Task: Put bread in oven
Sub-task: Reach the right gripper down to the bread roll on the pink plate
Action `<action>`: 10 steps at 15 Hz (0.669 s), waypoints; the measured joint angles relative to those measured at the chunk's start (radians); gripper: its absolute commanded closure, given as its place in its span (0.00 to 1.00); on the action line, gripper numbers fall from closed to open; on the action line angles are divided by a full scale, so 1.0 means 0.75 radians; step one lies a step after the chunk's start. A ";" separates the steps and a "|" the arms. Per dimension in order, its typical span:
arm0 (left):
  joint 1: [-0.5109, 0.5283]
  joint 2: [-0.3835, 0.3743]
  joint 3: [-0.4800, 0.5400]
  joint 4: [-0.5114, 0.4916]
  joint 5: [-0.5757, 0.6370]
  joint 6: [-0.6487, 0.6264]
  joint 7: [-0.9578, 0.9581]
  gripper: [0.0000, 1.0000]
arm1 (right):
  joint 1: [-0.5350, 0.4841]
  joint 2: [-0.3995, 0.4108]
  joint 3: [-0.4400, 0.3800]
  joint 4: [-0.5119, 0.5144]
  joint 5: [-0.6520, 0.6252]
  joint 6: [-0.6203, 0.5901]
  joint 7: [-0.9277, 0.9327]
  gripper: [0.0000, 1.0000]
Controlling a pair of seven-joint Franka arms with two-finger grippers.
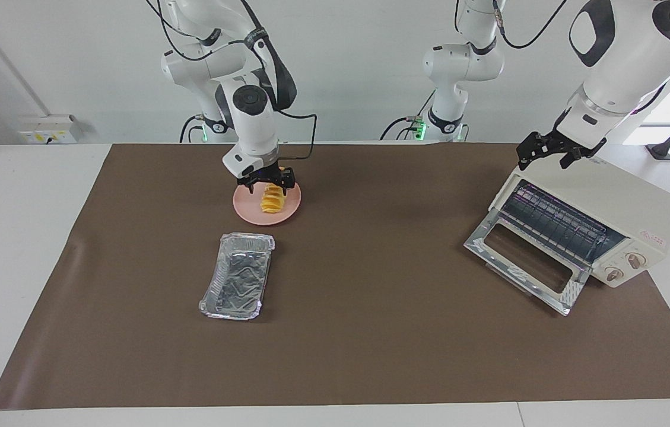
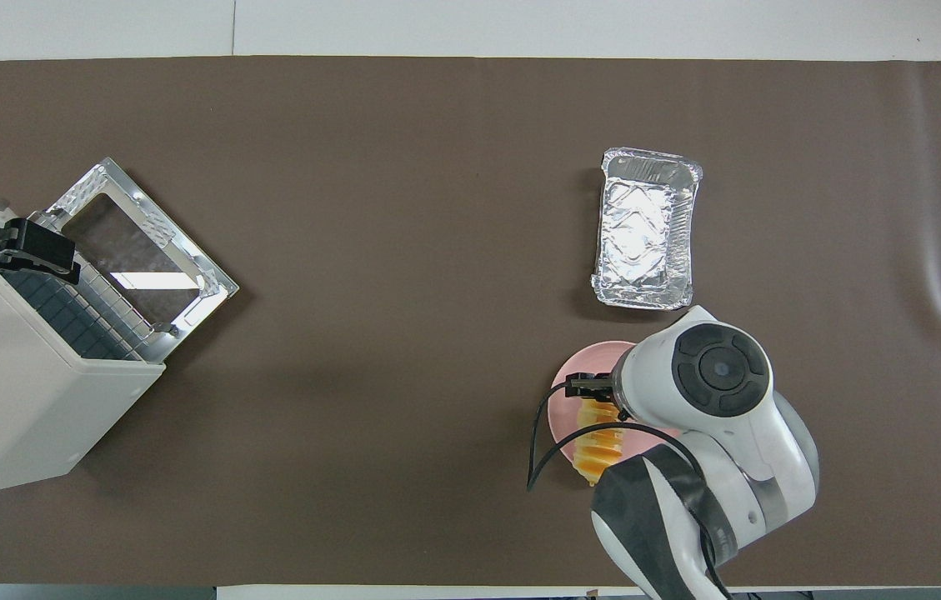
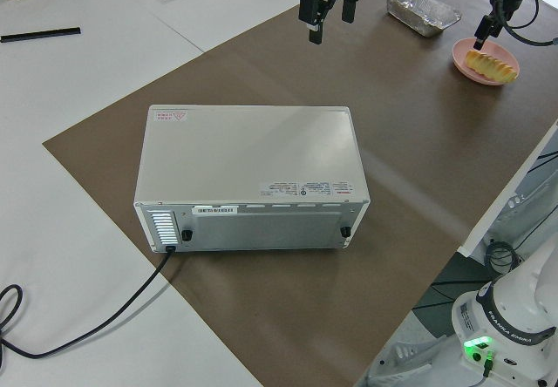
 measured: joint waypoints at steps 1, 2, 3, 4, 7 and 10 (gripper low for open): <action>0.000 0.000 0.000 0.000 0.000 0.000 0.000 0.00 | 0.000 0.008 -0.001 -0.018 0.000 0.027 0.000 0.00; 0.000 0.000 0.000 0.000 0.000 0.000 0.000 0.00 | 0.000 0.015 -0.002 -0.036 0.000 0.054 0.000 0.00; 0.000 0.000 0.000 0.000 0.000 0.000 0.000 0.00 | 0.000 0.020 -0.002 -0.053 0.000 0.081 -0.001 0.00; 0.000 0.000 0.000 0.000 0.000 0.000 0.000 0.00 | 0.000 0.025 -0.002 -0.065 0.000 0.097 -0.001 0.00; 0.000 0.000 0.000 0.000 0.000 0.000 0.000 0.00 | 0.000 0.031 0.000 -0.080 0.000 0.122 -0.008 0.00; 0.000 0.000 0.000 0.000 0.000 0.000 0.000 0.00 | 0.000 0.040 0.000 -0.088 0.000 0.145 -0.014 0.05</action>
